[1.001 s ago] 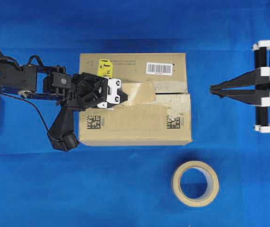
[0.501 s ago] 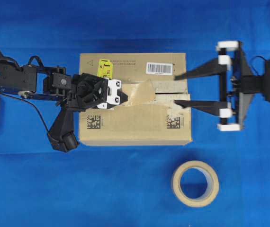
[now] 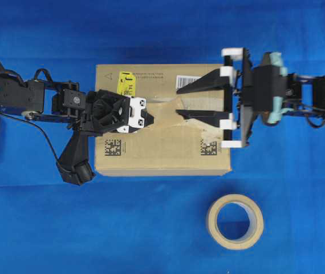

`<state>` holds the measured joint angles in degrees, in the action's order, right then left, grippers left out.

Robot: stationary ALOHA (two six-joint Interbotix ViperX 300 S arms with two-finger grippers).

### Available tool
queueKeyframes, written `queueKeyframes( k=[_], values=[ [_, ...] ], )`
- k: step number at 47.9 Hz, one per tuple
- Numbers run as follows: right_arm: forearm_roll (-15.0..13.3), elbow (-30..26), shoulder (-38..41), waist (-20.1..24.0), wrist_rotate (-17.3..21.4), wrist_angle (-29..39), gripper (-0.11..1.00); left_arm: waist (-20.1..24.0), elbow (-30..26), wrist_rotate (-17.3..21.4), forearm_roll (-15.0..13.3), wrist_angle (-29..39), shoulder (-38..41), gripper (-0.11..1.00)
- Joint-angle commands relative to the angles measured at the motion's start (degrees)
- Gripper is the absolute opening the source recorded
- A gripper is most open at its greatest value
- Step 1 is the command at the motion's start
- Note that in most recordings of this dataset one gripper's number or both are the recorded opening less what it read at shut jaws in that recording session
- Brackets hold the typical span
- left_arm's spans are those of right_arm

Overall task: Apply tape along the seams of the closed cardboard box to seal it securely.
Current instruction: 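Move the right gripper over the box toward the taped seam, then press the tape strip flat along the seam with the right gripper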

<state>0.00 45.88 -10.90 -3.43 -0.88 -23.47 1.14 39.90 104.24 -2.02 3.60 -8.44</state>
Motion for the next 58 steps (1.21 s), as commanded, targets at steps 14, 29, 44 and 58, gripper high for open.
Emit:
queueKeyframes(
  k=[14,29,44,58],
  values=[
    [1.49,-2.29,6.42,-0.18,0.09,-0.44,0.49,-0.35,-0.88,0.0,0.0,-0.18,-0.97,0.02],
    [2.64,-1.76,8.61,-0.35,0.09,-0.18,0.49,-0.53,-0.79,-0.18,0.0,-0.18,-0.97,0.02],
    [4.13,-0.62,8.61,-0.53,0.09,2.55,0.48,-0.62,-0.79,-0.09,0.0,-0.26,-0.97,0.02],
    [4.13,-0.79,8.61,-0.53,0.09,3.16,0.48,-1.14,-0.7,-1.14,0.0,0.09,-0.97,0.02]
  ],
)
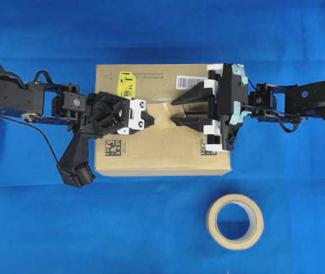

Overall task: Apply tape along the seams of the closed cardboard box to seal it securely.
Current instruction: 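Press the tape strip flat along the seam with the right gripper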

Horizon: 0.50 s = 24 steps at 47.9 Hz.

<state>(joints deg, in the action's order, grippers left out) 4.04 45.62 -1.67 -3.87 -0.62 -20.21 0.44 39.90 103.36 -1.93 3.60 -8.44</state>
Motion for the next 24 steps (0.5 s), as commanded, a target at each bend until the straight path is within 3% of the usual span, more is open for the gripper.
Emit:
queueKeyframes(
  k=[1,13,18,24],
  values=[
    [0.09,-0.53,-0.62,-0.09,-0.18,-0.09,0.48,-0.44,-0.7,-0.18,-0.18,0.18,-1.05,0.02],
    [0.09,-0.62,-0.62,0.09,-0.18,-0.09,0.48,-0.18,-0.88,-0.26,-0.09,0.18,-0.97,0.05],
    [0.09,-0.62,-0.62,0.18,-0.18,-0.09,0.48,0.18,-0.97,-0.35,-0.09,0.0,-0.97,0.27],
    [0.18,-0.7,-0.53,0.26,-0.18,0.0,0.48,0.35,-1.41,-0.44,-0.09,0.0,-0.79,0.64]
  ],
)
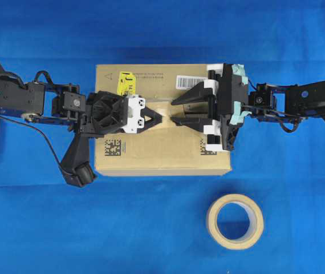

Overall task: Apply tape along the seams of the closed cardboard box to seal it securely.
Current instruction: 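Press the tape strip flat along the seam with the right gripper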

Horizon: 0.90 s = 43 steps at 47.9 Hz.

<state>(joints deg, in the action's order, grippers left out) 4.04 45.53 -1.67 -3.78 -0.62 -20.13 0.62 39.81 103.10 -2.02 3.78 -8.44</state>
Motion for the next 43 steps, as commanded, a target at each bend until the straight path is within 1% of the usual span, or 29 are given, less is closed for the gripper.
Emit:
queueKeyframes(
  k=[1,2,3,4,11,17,25,37,43],
  values=[
    [0.18,-0.62,-0.62,0.26,-0.18,0.0,0.48,0.18,-1.32,-0.18,0.0,-0.18,-0.7,0.7],
    [0.18,-0.62,-0.62,0.26,-0.18,-0.09,0.48,0.18,-1.41,-0.18,0.0,-0.09,-0.62,0.75],
    [0.18,-0.62,-0.62,0.26,-0.18,0.0,0.48,0.18,-1.58,-0.18,0.0,-0.09,-0.62,0.77],
    [0.18,-0.53,-0.62,0.26,-0.18,0.09,0.48,0.18,-1.85,-0.18,0.0,0.0,-0.44,0.77],
    [0.26,-0.62,-0.62,0.26,-0.18,1.05,0.48,0.35,-2.46,-0.18,0.0,0.09,-0.18,0.69],
    [0.53,-0.53,-0.62,0.26,-0.18,1.93,0.48,0.79,-3.08,-0.18,0.0,1.05,-0.26,0.69],
    [1.67,-0.53,-0.62,0.26,-0.18,2.64,0.48,1.49,-4.22,-0.26,0.0,6.24,-0.18,0.69],
    [2.72,-0.53,-0.53,0.26,-0.18,2.81,0.48,2.46,-5.36,-0.18,-0.09,10.28,-0.18,0.68],
    [2.99,-0.53,-0.53,0.26,-0.18,3.08,0.45,2.72,-5.36,-0.26,0.0,12.13,-0.18,0.68]
  ],
)
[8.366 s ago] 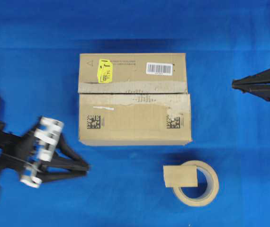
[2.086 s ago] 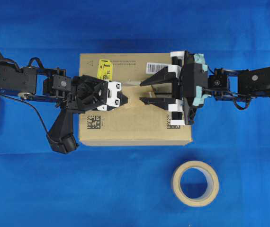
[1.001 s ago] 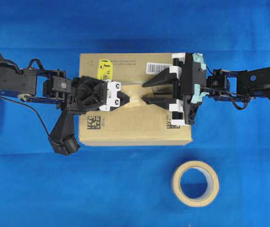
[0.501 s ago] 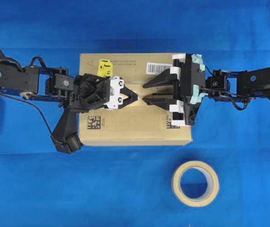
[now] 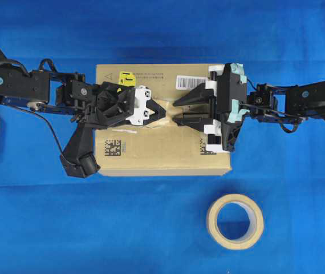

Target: Apply tape along the seams of the closed cardboard box to seal it securely.

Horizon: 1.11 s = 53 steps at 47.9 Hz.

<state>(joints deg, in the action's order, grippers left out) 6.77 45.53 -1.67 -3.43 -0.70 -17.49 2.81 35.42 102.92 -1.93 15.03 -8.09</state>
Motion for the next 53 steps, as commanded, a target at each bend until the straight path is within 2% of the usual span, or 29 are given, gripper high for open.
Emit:
queueKeyframes(
  k=[1,9,31,39,44,48,53],
  values=[
    [0.35,-0.53,-0.53,-0.09,-0.09,0.53,0.43,0.62,-0.97,-0.09,-0.09,1.05,-0.53,0.68],
    [1.05,-0.53,-0.62,-0.09,-0.09,1.85,0.37,0.62,-0.7,-0.09,-0.09,1.49,-0.79,0.68],
    [1.23,-0.53,-0.53,-0.09,-0.09,2.99,0.39,0.7,0.88,-0.18,-0.09,1.23,-1.93,0.68],
    [1.23,-0.62,-0.62,-0.09,-0.09,2.99,0.45,0.7,1.41,-1.23,-0.26,-0.79,-3.25,0.68],
    [1.23,-0.62,-0.62,-0.09,-0.09,3.16,0.49,0.35,2.11,-5.01,-0.53,-4.22,-5.1,0.67],
    [1.23,-0.7,-0.62,-0.09,-0.09,3.25,0.5,-0.44,3.43,-11.43,-0.53,-8.35,-6.86,0.67],
    [1.23,-0.7,-0.62,-0.09,-0.09,3.25,0.5,-0.79,5.19,-21.27,-0.53,-13.27,-8.17,0.67]
  ],
)
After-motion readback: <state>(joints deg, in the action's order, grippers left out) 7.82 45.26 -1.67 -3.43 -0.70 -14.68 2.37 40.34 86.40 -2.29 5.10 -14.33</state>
